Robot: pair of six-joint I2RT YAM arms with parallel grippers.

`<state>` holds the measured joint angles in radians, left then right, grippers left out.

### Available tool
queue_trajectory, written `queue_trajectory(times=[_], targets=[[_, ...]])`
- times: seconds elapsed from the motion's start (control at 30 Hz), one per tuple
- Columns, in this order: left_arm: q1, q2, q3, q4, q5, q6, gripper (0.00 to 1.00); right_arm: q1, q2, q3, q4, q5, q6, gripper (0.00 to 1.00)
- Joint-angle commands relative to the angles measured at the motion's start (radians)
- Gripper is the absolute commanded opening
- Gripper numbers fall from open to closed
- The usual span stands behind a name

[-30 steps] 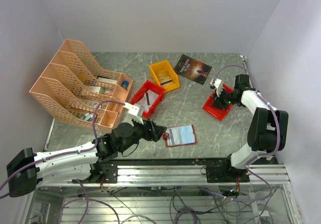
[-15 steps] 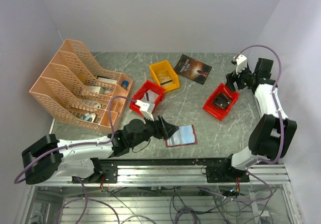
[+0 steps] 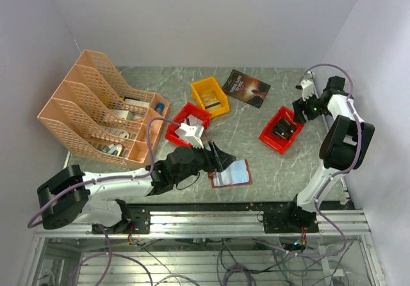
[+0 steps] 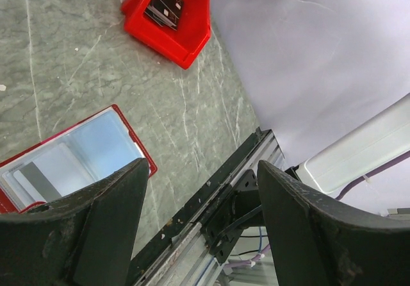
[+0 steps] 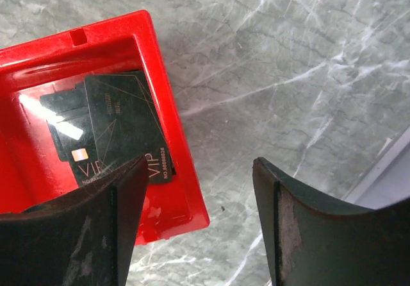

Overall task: Put the credit cards into the card holder
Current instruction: Move the storage box to the center of the board.

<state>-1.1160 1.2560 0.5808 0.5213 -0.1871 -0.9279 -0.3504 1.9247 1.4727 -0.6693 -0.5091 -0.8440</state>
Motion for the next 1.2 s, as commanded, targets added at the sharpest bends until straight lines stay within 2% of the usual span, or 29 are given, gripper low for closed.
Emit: queue_trajectory(times=[0.0,0.23,0.53,0.67,0.87,1.17], targets=[[0.002,0.019,0.022,0.012,-0.01,-0.025,0.79,-0.001,0.047,0.057,-0.072,-0.036,-0.035,0.61],[0.002,0.078,0.056,0.017,-0.008,-0.075,0.78,0.002,0.022,-0.012,-0.093,-0.127,-0.015,0.27],[-0.001,0.182,0.161,-0.071,-0.125,-0.179,0.76,0.058,-0.191,-0.258,-0.006,-0.188,0.142,0.05],[-0.005,0.259,0.222,-0.083,-0.166,-0.204,0.74,0.122,-0.303,-0.36,0.076,-0.154,0.265,0.0],[-0.046,0.379,0.342,-0.143,-0.324,-0.265,0.75,0.207,-0.409,-0.449,0.206,-0.086,0.425,0.0],[-0.065,0.623,0.538,-0.107,-0.414,-0.285,0.76,0.208,-0.365,-0.465,0.243,-0.116,0.424,0.0]])
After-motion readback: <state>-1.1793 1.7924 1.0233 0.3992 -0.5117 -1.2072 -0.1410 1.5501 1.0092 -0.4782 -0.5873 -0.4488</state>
